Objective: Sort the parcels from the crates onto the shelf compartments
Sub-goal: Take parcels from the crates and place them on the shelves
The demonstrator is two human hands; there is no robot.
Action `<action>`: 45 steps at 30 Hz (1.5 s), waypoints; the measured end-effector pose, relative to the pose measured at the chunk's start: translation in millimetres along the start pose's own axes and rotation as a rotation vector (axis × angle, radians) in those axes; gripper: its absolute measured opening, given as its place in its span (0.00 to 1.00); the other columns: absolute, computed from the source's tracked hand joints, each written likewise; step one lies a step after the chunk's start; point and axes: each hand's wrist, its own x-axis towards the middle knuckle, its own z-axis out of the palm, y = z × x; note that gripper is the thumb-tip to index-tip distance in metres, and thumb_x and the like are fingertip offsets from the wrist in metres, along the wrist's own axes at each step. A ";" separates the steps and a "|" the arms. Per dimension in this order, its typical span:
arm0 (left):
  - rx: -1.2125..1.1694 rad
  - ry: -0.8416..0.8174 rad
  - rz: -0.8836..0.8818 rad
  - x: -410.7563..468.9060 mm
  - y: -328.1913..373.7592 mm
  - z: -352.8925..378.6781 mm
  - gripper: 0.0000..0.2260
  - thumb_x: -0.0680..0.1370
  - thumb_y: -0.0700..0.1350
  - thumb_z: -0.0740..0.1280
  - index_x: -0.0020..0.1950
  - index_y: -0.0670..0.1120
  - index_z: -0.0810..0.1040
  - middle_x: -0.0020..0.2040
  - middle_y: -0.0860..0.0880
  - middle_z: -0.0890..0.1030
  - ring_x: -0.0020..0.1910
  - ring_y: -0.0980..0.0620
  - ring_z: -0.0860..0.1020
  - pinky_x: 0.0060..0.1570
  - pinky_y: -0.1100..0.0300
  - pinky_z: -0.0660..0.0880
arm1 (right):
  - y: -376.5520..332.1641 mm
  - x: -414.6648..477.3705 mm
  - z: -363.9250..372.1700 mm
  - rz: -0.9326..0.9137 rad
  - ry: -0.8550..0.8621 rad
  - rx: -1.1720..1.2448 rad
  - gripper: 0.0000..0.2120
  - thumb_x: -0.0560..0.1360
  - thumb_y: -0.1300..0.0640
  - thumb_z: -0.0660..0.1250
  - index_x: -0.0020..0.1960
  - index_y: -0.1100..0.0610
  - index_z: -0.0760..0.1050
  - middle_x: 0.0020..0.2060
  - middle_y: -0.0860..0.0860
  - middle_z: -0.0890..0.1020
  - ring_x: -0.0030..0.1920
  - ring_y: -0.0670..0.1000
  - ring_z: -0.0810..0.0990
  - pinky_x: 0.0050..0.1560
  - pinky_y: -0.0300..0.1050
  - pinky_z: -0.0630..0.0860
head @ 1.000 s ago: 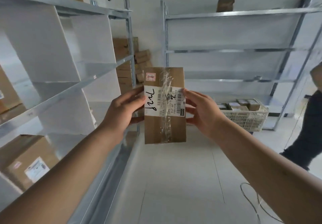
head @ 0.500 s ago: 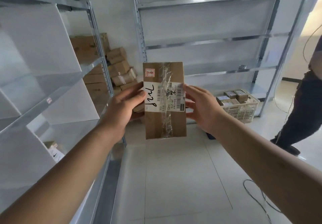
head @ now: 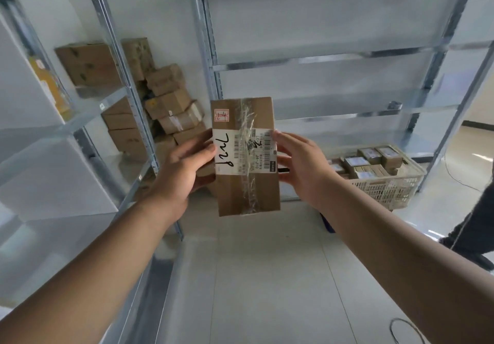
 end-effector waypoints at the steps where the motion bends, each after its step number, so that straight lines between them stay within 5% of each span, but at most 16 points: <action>1: -0.006 0.008 -0.004 20.2 -2.5 5.9 0.14 0.83 0.45 0.68 0.67 0.55 0.83 0.58 0.50 0.88 0.60 0.46 0.85 0.69 0.33 0.73 | -3.1 22.2 -5.3 0.003 -0.004 -0.003 0.14 0.85 0.50 0.66 0.66 0.56 0.81 0.57 0.55 0.88 0.62 0.59 0.85 0.54 0.58 0.84; 7: -0.037 0.071 -0.011 116.3 -19.3 29.1 0.13 0.83 0.43 0.68 0.66 0.54 0.84 0.57 0.48 0.88 0.60 0.44 0.85 0.69 0.33 0.73 | -15.4 130.9 -29.4 0.029 -0.060 -0.049 0.14 0.85 0.51 0.66 0.65 0.57 0.81 0.58 0.55 0.87 0.63 0.59 0.84 0.65 0.67 0.80; 13: -0.071 0.120 -0.049 189.1 -37.3 29.2 0.14 0.83 0.44 0.68 0.67 0.54 0.83 0.60 0.47 0.87 0.62 0.42 0.84 0.66 0.36 0.75 | -12.8 221.1 -26.6 0.045 -0.116 -0.110 0.15 0.85 0.49 0.66 0.66 0.56 0.81 0.57 0.54 0.88 0.62 0.57 0.85 0.56 0.58 0.83; 16: -0.097 0.149 -0.045 227.0 -49.3 19.7 0.12 0.83 0.43 0.67 0.63 0.55 0.85 0.57 0.46 0.88 0.58 0.44 0.85 0.54 0.48 0.83 | -2.4 270.2 -19.5 0.057 -0.142 -0.122 0.15 0.85 0.49 0.65 0.66 0.55 0.81 0.58 0.53 0.88 0.62 0.56 0.84 0.60 0.60 0.81; 21: -0.133 0.217 -0.067 297.6 -73.8 -11.2 0.13 0.83 0.41 0.68 0.65 0.52 0.84 0.53 0.46 0.88 0.47 0.49 0.86 0.32 0.62 0.78 | 22.2 358.5 8.9 0.074 -0.190 -0.131 0.15 0.84 0.47 0.67 0.65 0.54 0.82 0.58 0.53 0.87 0.64 0.59 0.83 0.63 0.65 0.80; 28: -0.116 0.268 -0.111 400.7 -101.9 -66.3 0.14 0.82 0.43 0.68 0.67 0.52 0.83 0.57 0.45 0.88 0.56 0.43 0.86 0.50 0.52 0.79 | 46.2 472.5 62.1 0.122 -0.220 -0.128 0.13 0.83 0.49 0.68 0.63 0.53 0.83 0.56 0.53 0.88 0.62 0.58 0.84 0.53 0.56 0.80; 31: -0.111 0.315 -0.115 429.5 -112.3 -89.0 0.14 0.82 0.42 0.69 0.66 0.52 0.83 0.56 0.45 0.88 0.53 0.45 0.86 0.49 0.53 0.80 | 53.7 507.5 82.8 0.153 -0.251 -0.135 0.13 0.84 0.50 0.68 0.65 0.54 0.82 0.55 0.53 0.88 0.61 0.58 0.84 0.58 0.59 0.82; 34: -0.115 0.373 -0.107 446.8 -122.0 -108.8 0.14 0.82 0.40 0.68 0.65 0.53 0.83 0.56 0.46 0.88 0.50 0.48 0.87 0.43 0.55 0.82 | 60.8 535.8 102.5 0.190 -0.312 -0.134 0.11 0.85 0.52 0.67 0.62 0.55 0.82 0.49 0.51 0.89 0.56 0.56 0.85 0.52 0.54 0.81; 45: -0.049 0.721 -0.161 471.9 -158.9 -174.7 0.17 0.82 0.40 0.68 0.70 0.49 0.78 0.62 0.49 0.86 0.59 0.46 0.85 0.58 0.45 0.80 | 117.1 642.8 201.0 0.326 -0.692 -0.212 0.11 0.84 0.52 0.68 0.63 0.54 0.82 0.50 0.53 0.89 0.53 0.56 0.87 0.53 0.53 0.82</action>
